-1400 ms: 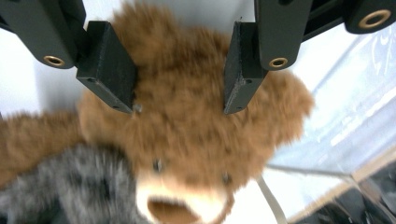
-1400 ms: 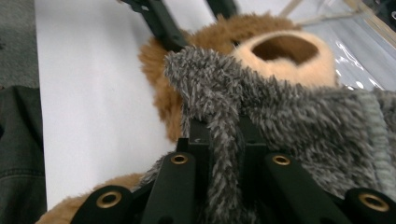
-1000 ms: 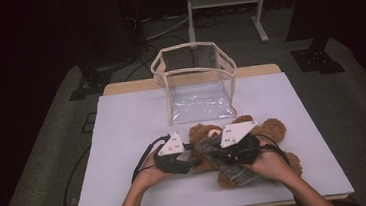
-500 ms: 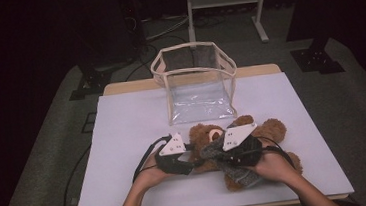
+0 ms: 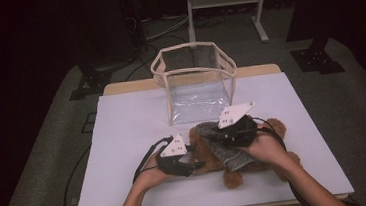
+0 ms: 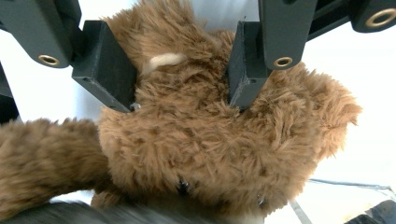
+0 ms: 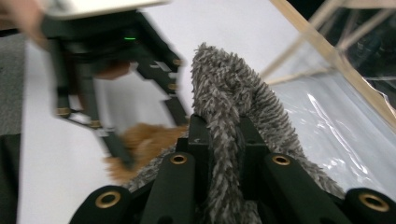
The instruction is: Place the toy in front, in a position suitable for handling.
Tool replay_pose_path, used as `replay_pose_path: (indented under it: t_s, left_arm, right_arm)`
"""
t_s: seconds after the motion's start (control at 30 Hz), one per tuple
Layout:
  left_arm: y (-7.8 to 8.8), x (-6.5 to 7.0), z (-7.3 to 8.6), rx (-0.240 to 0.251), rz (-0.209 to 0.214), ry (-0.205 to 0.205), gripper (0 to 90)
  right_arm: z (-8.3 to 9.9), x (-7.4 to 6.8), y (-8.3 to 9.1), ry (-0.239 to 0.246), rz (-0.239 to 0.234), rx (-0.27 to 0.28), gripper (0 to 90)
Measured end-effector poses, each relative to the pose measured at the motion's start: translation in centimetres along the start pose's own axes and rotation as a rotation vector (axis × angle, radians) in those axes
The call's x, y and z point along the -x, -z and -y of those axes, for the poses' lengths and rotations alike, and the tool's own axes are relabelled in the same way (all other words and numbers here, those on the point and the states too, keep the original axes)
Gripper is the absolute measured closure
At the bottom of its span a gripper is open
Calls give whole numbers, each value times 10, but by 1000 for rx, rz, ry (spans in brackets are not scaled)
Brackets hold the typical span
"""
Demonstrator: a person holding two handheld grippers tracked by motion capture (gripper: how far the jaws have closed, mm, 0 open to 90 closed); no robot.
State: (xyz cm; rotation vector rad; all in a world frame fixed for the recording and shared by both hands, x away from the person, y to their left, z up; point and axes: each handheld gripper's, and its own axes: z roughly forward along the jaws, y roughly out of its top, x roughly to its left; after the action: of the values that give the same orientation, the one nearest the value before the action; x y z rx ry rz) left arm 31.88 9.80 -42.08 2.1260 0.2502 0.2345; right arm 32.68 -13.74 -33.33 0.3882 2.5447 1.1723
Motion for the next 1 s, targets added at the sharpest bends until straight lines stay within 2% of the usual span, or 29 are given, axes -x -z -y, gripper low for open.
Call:
replay_pose_path:
  t_s: [0.1, 0.17, 0.23, 0.3, 0.37, 0.53, 0.6, 0.7, 0.87, 0.93, 1.0]
  left_arm:
    - [6, -2, -2, 11, -10, -4, 427]
    - [9, -4, -3, 32, -17, 5, 427]
    - [10, -4, -5, 42, -26, 8, 427]
    - [6, -1, -4, 39, -12, 7, 437]
    - [2, 1, -4, 27, -3, -2, 437]
    - [3, 6, -7, 19, 22, -20, 444]
    - [3, 5, -5, 18, 22, -17, 444]
    - [4, 5, -4, 25, 28, -18, 448]
    - [6, 5, -6, 24, 18, -28, 441]
    - [10, 4, -9, 38, 9, -26, 439]
    - [14, 3, -12, 62, -12, -23, 416]
  right_arm:
    - [5, 11, -3, -46, -32, -30, 788]
    - [11, 9, -1, -72, -54, -13, 789]
    - [15, 2, 0, -70, -86, -7, 790]
    - [13, -7, 0, -47, -120, -21, 790]
    - [6, -12, -1, -22, -109, -37, 791]
    - [-14, -12, -19, 15, -107, -67, 791]
    - [-16, -9, -29, 26, -104, -98, 791]
    - [-11, -4, -28, 4, -111, -101, 791]
    - [6, 13, -1, -70, -78, -67, 790]
    - [15, 18, 5, -112, -88, -54, 791]
    - [19, 16, 6, -123, -115, -42, 792]
